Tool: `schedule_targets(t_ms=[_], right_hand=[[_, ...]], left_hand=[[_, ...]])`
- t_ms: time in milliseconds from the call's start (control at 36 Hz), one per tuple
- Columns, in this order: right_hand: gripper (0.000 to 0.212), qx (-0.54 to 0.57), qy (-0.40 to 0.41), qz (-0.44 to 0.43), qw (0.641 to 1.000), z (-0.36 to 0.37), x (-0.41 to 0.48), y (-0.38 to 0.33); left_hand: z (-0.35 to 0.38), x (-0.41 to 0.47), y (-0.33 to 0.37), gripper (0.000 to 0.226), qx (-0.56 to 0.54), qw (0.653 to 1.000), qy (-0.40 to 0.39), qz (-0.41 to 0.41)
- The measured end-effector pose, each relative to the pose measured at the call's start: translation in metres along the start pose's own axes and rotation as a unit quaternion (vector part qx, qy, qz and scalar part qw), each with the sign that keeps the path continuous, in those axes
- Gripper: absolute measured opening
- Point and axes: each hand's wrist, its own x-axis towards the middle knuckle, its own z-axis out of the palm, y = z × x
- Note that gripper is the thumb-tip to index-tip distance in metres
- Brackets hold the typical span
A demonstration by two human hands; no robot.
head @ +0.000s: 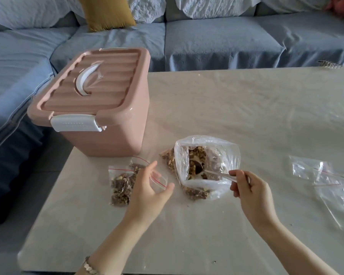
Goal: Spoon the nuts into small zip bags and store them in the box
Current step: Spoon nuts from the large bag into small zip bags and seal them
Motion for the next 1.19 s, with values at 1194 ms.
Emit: schedule_targets(t_ms=[1194], right_hand=[[0.042, 0.062, -0.054, 0.051, 0.995, -0.053, 0.048, -0.081]], left_hand=[[0.027, 0.007, 0.048, 0.028, 0.058, 0.992, -0.1, 0.045]])
